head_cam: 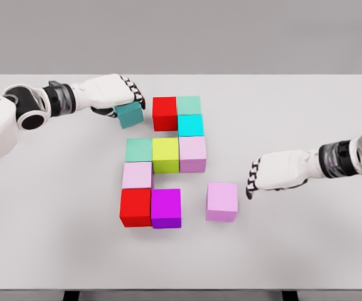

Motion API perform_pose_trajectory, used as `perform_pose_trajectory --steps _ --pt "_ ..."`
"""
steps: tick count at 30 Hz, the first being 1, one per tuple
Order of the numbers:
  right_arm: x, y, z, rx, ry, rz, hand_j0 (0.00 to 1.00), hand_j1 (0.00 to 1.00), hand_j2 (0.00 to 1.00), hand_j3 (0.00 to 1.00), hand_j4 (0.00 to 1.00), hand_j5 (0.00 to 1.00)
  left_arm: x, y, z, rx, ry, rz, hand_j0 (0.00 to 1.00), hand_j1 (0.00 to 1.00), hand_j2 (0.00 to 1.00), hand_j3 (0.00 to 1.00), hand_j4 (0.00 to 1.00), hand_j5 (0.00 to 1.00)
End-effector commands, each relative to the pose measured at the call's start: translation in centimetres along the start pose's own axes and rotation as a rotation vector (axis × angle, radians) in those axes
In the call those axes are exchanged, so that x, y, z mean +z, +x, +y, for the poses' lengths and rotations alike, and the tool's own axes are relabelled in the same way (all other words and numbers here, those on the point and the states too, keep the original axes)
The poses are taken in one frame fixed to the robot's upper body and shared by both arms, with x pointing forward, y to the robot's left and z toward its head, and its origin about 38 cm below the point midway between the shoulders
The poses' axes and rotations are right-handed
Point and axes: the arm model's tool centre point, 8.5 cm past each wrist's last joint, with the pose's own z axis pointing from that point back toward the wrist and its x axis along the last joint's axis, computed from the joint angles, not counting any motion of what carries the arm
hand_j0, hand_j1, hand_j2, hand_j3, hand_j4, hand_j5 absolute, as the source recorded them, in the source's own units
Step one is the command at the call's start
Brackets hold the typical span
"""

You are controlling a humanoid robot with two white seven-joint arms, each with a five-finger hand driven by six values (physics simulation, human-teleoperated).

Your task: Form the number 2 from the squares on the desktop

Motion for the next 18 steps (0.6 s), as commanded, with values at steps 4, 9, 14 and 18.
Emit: perform_pose_trajectory --steps 4,9,14,18 --pt "-0.41 0.77 -0.81 0.02 -0.017 -0.023 0.63 0.63 0.63 0.63 0.63 0.63 0.06 0.13 0.32 -0.003 0.01 -0.005 0.67 0.67 0.67 0.67 0.67 0.67" --pt "-0.84 0.66 -0.95 0.023 -0.019 -0.023 0.62 0.62 0.62 0.62 0.62 0.62 0.08 0.38 -0.02 -0.001 0.006 -0.01 0.68 0.68 0.68 0.68 0.68 0.68" --pt "-0.81 0.48 -0.91 0.027 -0.015 -0.015 0.61 0.61 0.61 0.61 0.61 0.61 0.06 0.44 -0.18 0.001 0.005 -0.011 0.69 0.69 0.69 0.69 0.69 0.69" --pt "-0.75 0.43 -0.98 0.027 -0.018 -0.014 0.6 0.6 0.6 0.6 0.6 0.6 -0.01 0.59 -0.4 0.001 -0.001 -0.015 0.76 0.76 0.76 0.76 0.76 0.76"
